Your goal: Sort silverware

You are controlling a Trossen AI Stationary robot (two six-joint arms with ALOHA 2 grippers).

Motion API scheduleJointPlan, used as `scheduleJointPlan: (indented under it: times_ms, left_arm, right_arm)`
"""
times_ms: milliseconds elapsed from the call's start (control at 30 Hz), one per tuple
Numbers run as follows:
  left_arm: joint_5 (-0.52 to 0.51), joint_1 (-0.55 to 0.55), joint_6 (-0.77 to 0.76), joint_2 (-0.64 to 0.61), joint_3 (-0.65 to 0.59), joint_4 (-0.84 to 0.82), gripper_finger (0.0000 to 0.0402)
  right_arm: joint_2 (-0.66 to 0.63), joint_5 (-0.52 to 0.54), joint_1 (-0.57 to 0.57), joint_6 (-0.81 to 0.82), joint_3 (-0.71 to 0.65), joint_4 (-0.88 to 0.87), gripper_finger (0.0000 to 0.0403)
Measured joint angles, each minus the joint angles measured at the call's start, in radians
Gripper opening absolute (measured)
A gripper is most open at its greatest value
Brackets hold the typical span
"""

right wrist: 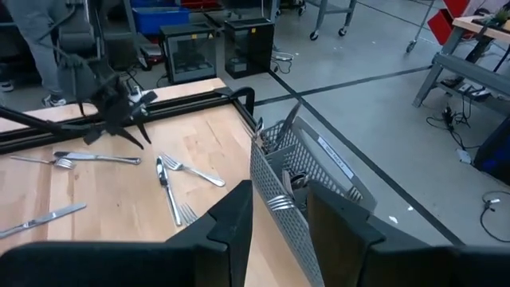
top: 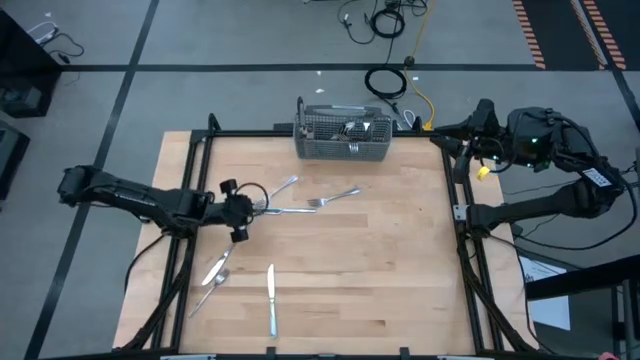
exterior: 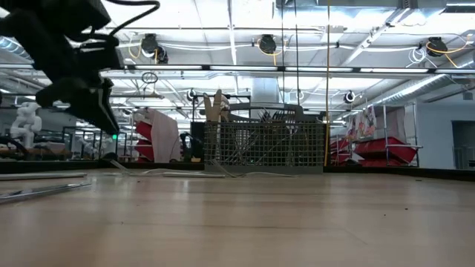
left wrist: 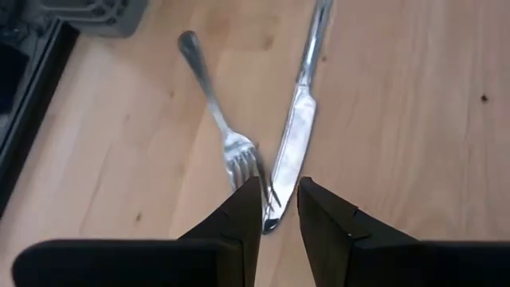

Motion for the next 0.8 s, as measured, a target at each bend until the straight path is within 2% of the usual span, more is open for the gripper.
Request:
scheduleJointPlan:
  times_ms: [467, 800]
  left_arm:
    - [-0.116, -0.063, 0.024, 0.201, -0.02, 0.067, 0.009]
    - [-0.168, -0.038, 0.004, 0.345, -0.005, 0.085, 0.009]
  right_arm:
    - [0.07, -0.001, 0.0, 0.038, 0.0, 0.004, 0.0109]
    - [0.07, -0.001, 0.0, 0.035, 0.0, 0.026, 0.0109]
